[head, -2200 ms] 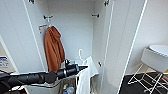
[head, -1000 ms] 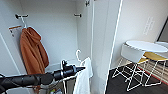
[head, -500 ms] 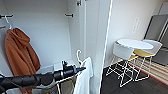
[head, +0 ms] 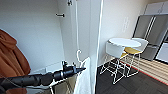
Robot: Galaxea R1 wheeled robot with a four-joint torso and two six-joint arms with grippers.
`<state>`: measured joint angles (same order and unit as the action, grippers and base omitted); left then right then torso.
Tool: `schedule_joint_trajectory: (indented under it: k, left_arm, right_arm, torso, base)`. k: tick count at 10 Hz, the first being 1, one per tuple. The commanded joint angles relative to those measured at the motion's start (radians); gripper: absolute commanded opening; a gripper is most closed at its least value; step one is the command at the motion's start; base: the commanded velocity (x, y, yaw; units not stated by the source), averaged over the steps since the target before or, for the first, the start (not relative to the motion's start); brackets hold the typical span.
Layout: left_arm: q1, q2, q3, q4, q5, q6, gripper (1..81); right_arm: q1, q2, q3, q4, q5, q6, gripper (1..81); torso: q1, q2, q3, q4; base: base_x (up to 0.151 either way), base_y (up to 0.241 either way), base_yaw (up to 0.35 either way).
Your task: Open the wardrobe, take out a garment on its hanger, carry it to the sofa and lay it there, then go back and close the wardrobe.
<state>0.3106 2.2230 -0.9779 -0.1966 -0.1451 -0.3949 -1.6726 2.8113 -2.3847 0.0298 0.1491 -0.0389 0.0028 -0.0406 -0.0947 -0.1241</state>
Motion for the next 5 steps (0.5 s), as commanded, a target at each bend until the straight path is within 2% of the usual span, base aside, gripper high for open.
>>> schedule_joint_trajectory:
  k: [1,5]
  left_arm:
    - [-0.144,0.000,0.027,0.040,-0.033,0.010,1.0]
    - [-0.135,0.003,0.033,0.051,-0.033,0.010,1.0]
  right_arm:
    - [0.024,-0.016,0.009,0.006,-0.063,0.001,81.1]
    - [0.026,0.007,0.003,-0.004,-0.056,-0.010,81.1]
  torso:
    - [0.000,0.000,0.000,0.000]
    - [0.000,0.000,0.000,0.000]
  base:
    - [0.000,0.000,-0.220]
    - [0.000,0.000,-0.224]
